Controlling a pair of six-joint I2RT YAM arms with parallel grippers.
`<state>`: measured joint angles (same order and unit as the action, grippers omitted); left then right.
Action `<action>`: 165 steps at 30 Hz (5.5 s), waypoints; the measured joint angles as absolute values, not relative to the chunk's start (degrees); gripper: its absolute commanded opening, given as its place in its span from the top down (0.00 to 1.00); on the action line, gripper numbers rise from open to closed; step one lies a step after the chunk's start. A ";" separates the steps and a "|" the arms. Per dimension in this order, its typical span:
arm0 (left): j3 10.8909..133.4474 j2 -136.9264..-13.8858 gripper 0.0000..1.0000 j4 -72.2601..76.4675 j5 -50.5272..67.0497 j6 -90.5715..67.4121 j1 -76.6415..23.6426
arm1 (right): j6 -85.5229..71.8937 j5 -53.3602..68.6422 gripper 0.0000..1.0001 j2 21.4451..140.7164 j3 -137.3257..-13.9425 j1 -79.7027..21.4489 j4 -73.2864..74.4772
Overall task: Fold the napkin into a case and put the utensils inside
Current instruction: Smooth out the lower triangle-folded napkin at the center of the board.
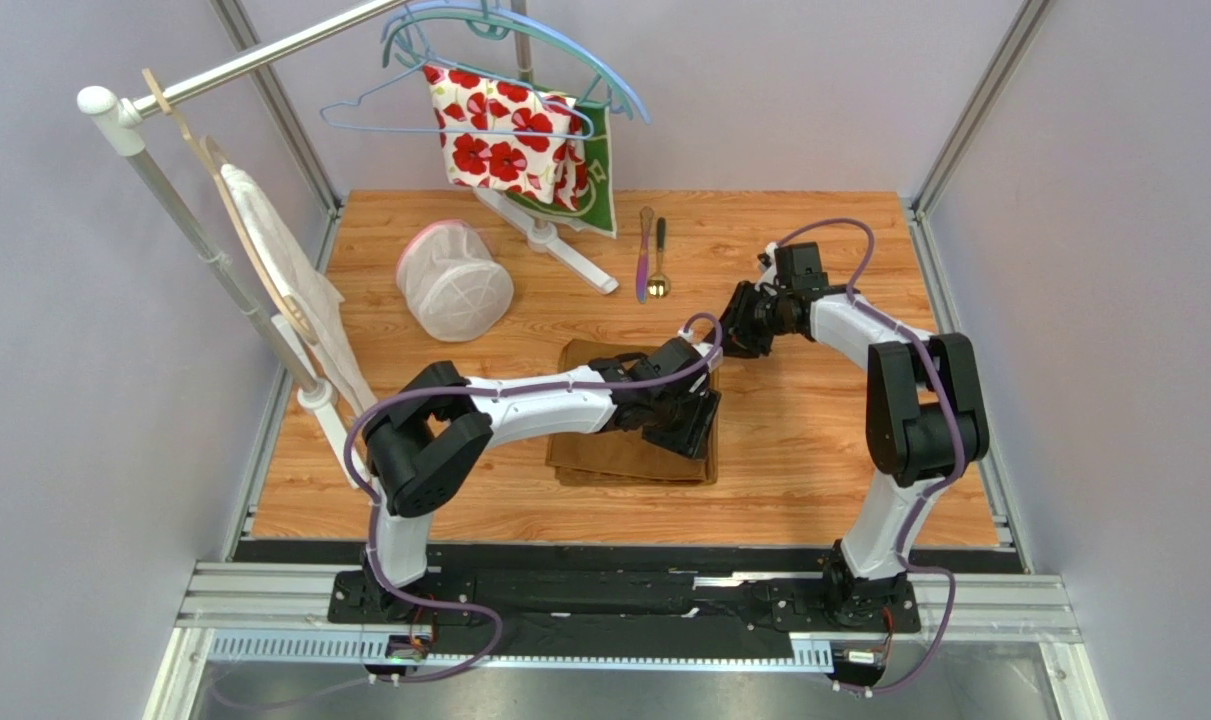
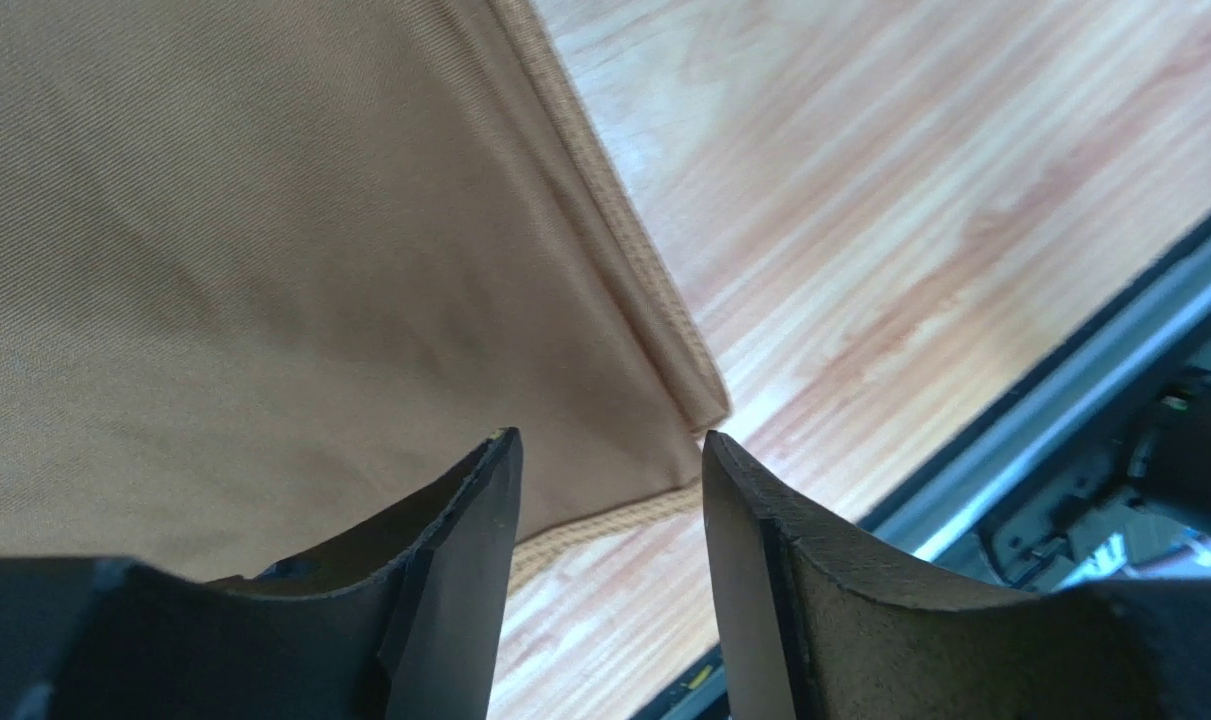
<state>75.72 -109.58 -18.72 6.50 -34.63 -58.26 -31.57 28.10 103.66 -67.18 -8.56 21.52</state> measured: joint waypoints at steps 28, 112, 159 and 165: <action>77.78 -112.75 0.40 -17.93 9.54 -39.75 -59.13 | -28.03 29.47 0.85 114.67 -74.15 -9.37 23.75; 109.78 -129.58 0.86 -32.80 5.50 -37.23 -49.84 | -28.27 23.07 0.91 93.36 -46.68 -3.46 23.46; 124.05 -140.20 0.55 -34.92 -9.13 -32.53 -50.39 | -30.20 29.54 0.92 104.92 -63.18 -2.66 20.86; 124.46 -141.56 0.56 -34.87 -9.10 -33.50 -50.70 | -30.44 30.59 0.94 105.25 -63.18 -2.66 19.07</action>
